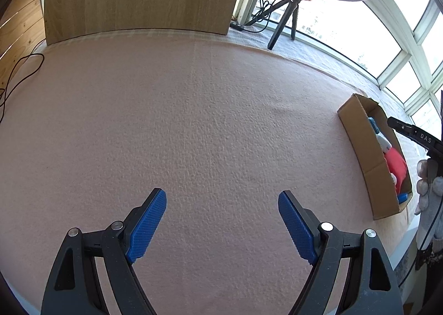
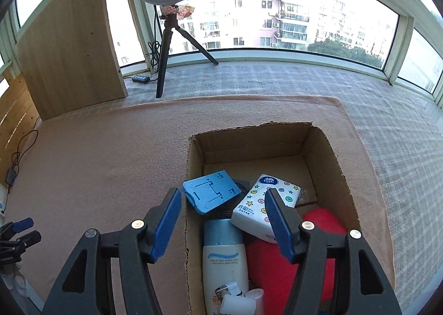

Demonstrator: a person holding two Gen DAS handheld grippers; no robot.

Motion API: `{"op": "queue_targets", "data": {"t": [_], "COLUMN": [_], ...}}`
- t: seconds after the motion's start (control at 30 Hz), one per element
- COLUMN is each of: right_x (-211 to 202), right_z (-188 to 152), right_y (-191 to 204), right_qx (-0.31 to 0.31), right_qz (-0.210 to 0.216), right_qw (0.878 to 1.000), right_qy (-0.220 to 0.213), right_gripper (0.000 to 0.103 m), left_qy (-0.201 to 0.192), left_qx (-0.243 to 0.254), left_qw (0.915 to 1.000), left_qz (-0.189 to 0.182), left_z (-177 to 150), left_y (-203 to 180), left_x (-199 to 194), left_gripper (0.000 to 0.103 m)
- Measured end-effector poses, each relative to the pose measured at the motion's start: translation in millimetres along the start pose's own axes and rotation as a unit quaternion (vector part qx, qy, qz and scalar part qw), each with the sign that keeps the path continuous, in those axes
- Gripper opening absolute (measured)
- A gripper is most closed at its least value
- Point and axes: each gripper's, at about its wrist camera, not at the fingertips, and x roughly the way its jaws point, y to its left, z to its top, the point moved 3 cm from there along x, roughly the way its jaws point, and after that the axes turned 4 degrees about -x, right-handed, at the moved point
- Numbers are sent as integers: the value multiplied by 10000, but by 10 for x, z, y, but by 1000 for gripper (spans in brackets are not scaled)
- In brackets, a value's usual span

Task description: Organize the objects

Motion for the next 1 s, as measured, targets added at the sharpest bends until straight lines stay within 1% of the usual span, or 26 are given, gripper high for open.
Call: {"op": "queue_targets", "data": {"t": [0.17, 0.4, 0.5, 0.57, 0.6, 0.77, 0.87, 1.0], "right_x": [-80, -213, -288, -343, -361, -501, -577, -663], "right_z": [-55, -192, -238, -264, -277, -356, -393, -438], "right_y": [105, 381, 526, 637, 695, 1008, 1171, 1393], "right_qx": [30, 23, 28, 39, 24, -184, -236, -363], "right_qz": [58, 197, 206, 287, 308, 341, 373, 342], "right_qw": [10000, 9998, 9998, 9996, 9995, 9992, 9990, 9987], "right_qy": [-43, 6, -5, -27, -17, -67, -108, -134], "right_gripper": [63, 67, 69, 72, 74, 79, 85, 86], "left_qy": [-23, -88, -134, -155, -166, -244, -272, -331], "left_qx": [45, 73, 114, 140, 153, 203, 213, 246], "left_qw": [10000, 9999, 9998, 9998, 9997, 9995, 9994, 9991], "left_qz": [-6, -34, -38, -49, -56, -35, -52, -52], "left_z": [25, 30, 41, 49, 51, 39, 19, -11], "left_y": [-26, -20, -24, -24, -21, 5, 34, 63], "left_x": [-11, -89, -145, -177, -196, -308, -380, -491], "left_gripper": [86, 86, 86, 86, 86, 86, 86, 86]}}
